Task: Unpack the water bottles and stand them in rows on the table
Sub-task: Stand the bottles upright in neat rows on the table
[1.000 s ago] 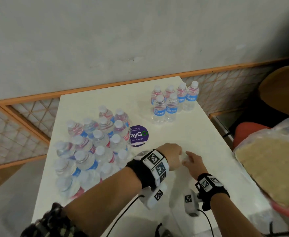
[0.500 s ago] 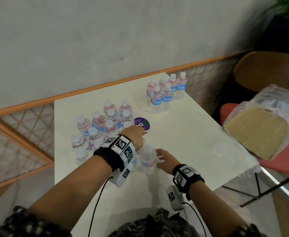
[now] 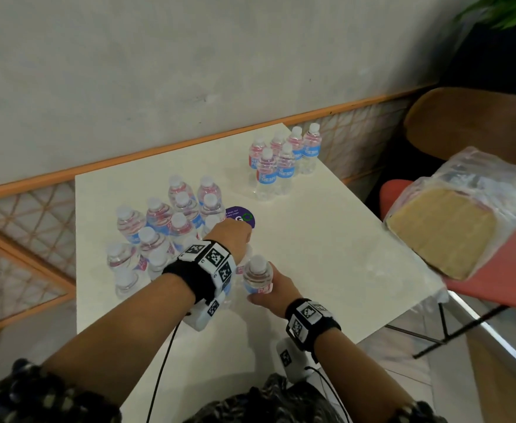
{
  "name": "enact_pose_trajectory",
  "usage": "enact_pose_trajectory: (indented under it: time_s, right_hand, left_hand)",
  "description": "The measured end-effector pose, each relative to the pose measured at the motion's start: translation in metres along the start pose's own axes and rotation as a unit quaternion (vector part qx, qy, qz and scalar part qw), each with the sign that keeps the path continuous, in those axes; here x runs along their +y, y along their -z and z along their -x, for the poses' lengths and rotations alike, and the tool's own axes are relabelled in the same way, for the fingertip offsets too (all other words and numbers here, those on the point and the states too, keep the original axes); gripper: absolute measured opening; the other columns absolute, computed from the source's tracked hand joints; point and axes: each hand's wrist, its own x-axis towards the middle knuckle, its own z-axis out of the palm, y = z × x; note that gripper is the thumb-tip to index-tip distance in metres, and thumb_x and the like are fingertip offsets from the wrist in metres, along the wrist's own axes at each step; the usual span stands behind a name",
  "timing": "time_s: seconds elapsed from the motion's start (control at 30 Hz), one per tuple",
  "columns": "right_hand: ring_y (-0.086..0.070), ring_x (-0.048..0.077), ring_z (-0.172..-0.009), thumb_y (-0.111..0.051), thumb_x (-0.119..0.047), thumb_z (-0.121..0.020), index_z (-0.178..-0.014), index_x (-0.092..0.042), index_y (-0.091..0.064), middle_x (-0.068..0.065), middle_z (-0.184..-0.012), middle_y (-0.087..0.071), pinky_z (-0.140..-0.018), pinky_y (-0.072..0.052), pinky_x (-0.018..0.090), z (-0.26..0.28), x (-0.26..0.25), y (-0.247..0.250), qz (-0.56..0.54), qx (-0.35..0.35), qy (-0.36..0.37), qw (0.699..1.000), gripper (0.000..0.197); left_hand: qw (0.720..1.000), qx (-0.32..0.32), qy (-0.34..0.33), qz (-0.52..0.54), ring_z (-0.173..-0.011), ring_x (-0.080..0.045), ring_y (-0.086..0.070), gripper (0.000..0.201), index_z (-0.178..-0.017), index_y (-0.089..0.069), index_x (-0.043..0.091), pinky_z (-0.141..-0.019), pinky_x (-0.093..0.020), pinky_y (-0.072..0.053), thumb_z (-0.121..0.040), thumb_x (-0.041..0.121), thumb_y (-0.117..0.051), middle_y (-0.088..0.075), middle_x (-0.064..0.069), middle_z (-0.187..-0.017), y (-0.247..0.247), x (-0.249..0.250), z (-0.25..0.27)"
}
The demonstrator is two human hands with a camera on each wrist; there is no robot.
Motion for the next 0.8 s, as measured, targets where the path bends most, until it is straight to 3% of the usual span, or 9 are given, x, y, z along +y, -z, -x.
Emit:
enact_pose_trajectory:
  time_s: [0.27, 0.5, 0.63, 0.8]
  right_hand:
    - [-0.057, 0.015, -0.105, -0.077, -0.015, -0.072, -0.132, -0.025, -0.045, -0.008, -0.111, -0.058, -0.092, -0.043, 0.025, -0.015, 0.020, 0.045, -0.049, 0.025, -0.009, 0.998, 0.070]
    - [-0.057, 0.021, -0.113, -0.077, -0.019, -0.073, -0.134, -0.025, -0.044, 0.001, -0.124, -0.061, -0.094, -0.042, 0.026, -0.048, 0.037, 0.115, -0.028, 0.027, -0.022, 0.999, 0.070]
    - [-0.056, 0.021, -0.114, -0.077, -0.019, -0.074, -0.136, -0.024, -0.042, 0.002, -0.126, -0.059, -0.090, -0.039, 0.022, -0.073, 0.049, 0.157, -0.029, 0.046, -0.030, 0.998, 0.071]
    - [-0.056, 0.024, -0.117, -0.077, -0.020, -0.073, -0.137, -0.024, -0.042, 0.003, -0.127, -0.059, -0.096, -0.041, 0.027, -0.112, 0.064, 0.199, -0.035, 0.072, -0.038, 0.996, 0.073]
  left_hand:
    - [0.997, 0.033, -0.045, 0.051, -0.109, -0.027, -0.057, 0.026, -0.107, -0.068, 0.015, -0.082, -0.028, -0.041, -0.087, 0.008, -0.054, -0.064, -0.007, -0.115, 0.004, 0.027, -0.043]
    - [0.995, 0.048, -0.039, 0.072, -0.111, -0.027, -0.056, 0.029, -0.115, -0.066, 0.018, -0.089, -0.030, -0.043, -0.088, 0.014, -0.057, -0.064, -0.008, -0.121, 0.021, 0.071, -0.100]
    - [0.995, 0.058, -0.034, 0.076, -0.110, -0.027, -0.056, 0.030, -0.117, -0.065, 0.017, -0.084, -0.028, -0.040, -0.088, 0.018, -0.058, -0.064, -0.007, -0.120, 0.027, 0.094, -0.138]
    - [0.992, 0.094, -0.016, 0.079, -0.107, -0.029, -0.056, 0.028, -0.115, -0.064, 0.014, -0.074, -0.027, -0.034, -0.088, 0.022, -0.059, -0.065, -0.011, -0.112, 0.030, 0.116, -0.182]
